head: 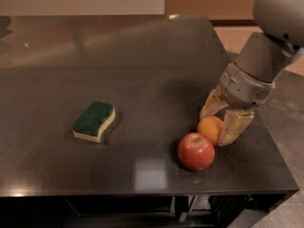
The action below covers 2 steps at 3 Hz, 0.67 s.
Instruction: Move orange near apple
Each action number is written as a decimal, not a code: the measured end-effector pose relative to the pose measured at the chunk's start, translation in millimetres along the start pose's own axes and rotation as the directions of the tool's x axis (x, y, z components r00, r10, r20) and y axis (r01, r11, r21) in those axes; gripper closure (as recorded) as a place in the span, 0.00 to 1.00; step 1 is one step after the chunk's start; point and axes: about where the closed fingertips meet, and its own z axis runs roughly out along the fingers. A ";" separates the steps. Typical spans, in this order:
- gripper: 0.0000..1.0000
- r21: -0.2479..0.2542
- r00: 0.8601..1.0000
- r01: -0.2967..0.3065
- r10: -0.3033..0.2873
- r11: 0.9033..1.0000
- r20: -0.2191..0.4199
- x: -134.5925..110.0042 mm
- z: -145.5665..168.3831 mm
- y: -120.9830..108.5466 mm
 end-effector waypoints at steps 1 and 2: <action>0.00 0.016 1.000 0.001 -0.001 1.000 -0.001 -0.7 -0.1 -3.6; 0.00 0.016 1.000 0.001 -0.001 1.000 -0.001 -0.7 -0.1 -3.7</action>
Offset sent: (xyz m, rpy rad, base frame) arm 0.0028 0.0016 0.0002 0.0035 -0.0128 -0.0036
